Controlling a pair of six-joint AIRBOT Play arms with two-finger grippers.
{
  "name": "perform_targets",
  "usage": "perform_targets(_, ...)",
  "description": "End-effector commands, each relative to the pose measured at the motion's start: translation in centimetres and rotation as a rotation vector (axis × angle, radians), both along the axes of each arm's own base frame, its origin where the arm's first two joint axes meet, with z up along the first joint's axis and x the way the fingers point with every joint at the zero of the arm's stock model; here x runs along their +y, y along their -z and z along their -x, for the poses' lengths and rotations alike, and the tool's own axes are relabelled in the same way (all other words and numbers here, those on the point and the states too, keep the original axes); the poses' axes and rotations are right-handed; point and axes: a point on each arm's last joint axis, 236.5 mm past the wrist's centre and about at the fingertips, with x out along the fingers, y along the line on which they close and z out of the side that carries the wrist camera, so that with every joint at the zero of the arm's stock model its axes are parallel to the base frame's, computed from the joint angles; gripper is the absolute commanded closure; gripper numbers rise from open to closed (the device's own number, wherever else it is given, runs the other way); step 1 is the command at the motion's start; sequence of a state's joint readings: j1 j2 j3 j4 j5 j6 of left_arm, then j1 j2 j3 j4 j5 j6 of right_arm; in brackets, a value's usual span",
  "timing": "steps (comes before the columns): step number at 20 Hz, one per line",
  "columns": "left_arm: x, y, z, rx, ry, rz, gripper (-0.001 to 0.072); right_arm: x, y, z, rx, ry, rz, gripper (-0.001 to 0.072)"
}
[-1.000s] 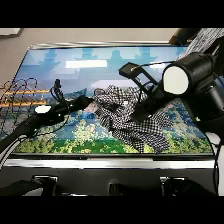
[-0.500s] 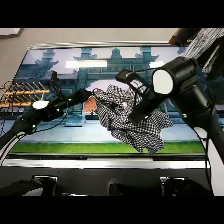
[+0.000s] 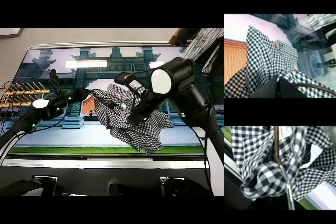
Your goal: Fold the clothes and pants, and hang the long-sleeved shirts on hangers.
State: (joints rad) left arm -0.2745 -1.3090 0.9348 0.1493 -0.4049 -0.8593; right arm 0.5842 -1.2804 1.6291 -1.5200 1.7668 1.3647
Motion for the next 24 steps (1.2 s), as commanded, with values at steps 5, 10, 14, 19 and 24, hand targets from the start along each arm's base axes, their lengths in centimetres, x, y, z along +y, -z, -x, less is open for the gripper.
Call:
perform_targets(5,0.3,0.5,-0.6,0.001,-0.016,-0.016,0.0691,-0.2,-0.3,0.5,0.013,0.027,-0.002,0.0693)
perform_targets(10,-0.2,-2.1,-1.4,-0.052,0.001,-0.001,0.0691,-1.3,2.0,-1.4,0.016,0.063,0.099,0.0693)
perform_targets(14,-0.8,-3.7,-1.3,-0.079,0.029,0.009,0.0692,-1.3,3.0,-1.9,0.031,0.065,0.123,0.0693)
perform_targets(19,-0.5,-7.0,-1.0,-0.186,0.058,-0.070,0.0693,-1.6,4.4,-2.6,0.051,0.097,0.167,0.0693)
perform_targets(24,0.6,-7.0,-0.6,-0.151,0.046,-0.084,0.0693,-4.7,3.7,-2.7,0.028,0.197,0.280,0.0693)
